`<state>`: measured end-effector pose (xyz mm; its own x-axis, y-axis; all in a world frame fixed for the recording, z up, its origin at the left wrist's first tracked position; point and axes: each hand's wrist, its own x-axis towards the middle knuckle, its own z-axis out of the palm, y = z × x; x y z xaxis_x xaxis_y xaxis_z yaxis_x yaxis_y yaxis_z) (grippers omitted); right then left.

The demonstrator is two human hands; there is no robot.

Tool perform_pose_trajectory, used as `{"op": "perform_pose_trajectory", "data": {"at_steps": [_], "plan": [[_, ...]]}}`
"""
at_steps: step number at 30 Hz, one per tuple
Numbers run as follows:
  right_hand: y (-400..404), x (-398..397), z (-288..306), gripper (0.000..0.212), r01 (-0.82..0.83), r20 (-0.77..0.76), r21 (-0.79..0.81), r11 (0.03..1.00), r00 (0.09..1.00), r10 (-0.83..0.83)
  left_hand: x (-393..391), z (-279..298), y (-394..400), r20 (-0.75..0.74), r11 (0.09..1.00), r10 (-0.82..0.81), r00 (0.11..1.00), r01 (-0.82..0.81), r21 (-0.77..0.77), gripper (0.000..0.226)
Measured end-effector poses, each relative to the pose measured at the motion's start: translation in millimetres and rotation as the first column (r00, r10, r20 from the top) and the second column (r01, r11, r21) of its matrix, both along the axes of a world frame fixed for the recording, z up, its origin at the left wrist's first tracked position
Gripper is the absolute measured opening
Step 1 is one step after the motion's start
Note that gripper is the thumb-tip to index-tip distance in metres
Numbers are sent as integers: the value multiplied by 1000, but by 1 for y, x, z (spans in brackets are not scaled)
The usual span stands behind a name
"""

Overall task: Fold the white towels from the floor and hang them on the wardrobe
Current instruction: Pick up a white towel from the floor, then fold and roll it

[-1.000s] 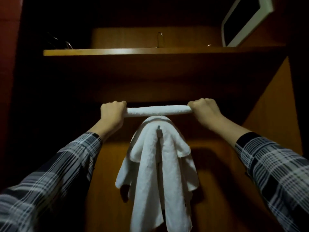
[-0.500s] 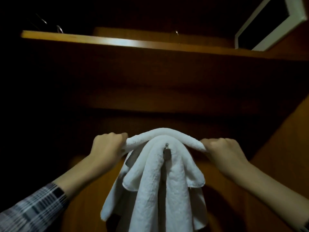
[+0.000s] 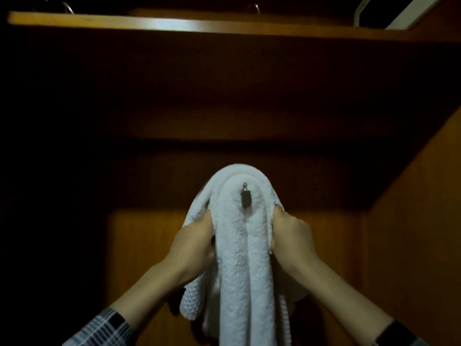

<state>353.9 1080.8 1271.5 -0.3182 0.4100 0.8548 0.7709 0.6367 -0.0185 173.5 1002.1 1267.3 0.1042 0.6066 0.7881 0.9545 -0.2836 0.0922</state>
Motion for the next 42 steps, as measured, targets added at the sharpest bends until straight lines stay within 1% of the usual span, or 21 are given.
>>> {"op": "perform_pose_trajectory", "data": {"at_steps": [1,2,4,5,7,9,11,13,16,18,20,22,25,29,32,38,40,42], "plan": [[-3,2,0,24,-39,2,-82,996,999,39,-1,1,-3,3,998,-27,1000,27,-58,55],[-5,5,1,31,-106,-13,-165,981,994,105,-2,3,-8,10,994,-43,999,44,-102,51],[-10,15,4,50,-277,-80,-293,915,961,265,-5,7,-18,33,985,-45,998,49,-163,42],[-13,22,4,60,-344,-110,-331,879,939,325,-7,7,-24,50,983,-34,998,42,-180,42],[-18,35,0,70,-385,-125,-366,847,922,365,-5,7,-37,81,979,20,997,-3,-205,54],[-27,49,-3,76,-351,-114,-378,857,936,333,-1,1,-50,92,975,80,993,-59,-215,65],[-39,62,-7,74,-325,-102,-386,863,945,311,3,-5,-65,80,961,163,983,-139,-237,77],[-51,74,-13,71,-294,-96,-406,866,955,279,5,-13,-82,56,936,228,972,-203,-287,80],[-71,94,-29,64,-244,-97,-511,824,969,227,14,-28,-108,12,911,241,970,-223,-347,76],[-90,107,-46,55,-229,-38,-601,766,965,259,26,-42,-127,-17,881,251,968,-236,-411,67],[-113,120,-64,46,-208,67,-678,705,938,341,41,-61,-145,-60,828,251,966,-247,-504,55],[-139,134,-85,38,-180,149,-741,647,896,419,59,-84,-164,-72,756,207,976,-206,-621,46],[-178,154,-123,31,-156,174,-805,573,860,479,89,-124,-198,-70,624,110,991,-124,-771,40],[-222,179,-184,28,-96,179,-895,436,818,547,128,-192,-243,-89,441,8,996,-83,-894,41],[-248,195,-233,29,-62,153,-940,335,802,577,152,-246,-273,-86,320,-24,996,-73,-944,40],[-292,223,-326,31,-17,51,-993,116,829,557,180,-338,-311,-45,125,-10,999,-43,-991,37],[-302,232,-358,29,-7,33,-997,74,854,520,184,-364,-320,-4,81,17,1000,-6,-997,36],[-308,239,-389,27,7,25,-999,39,879,475,185,-389,-324,37,75,42,998,34,-997,36]]}}
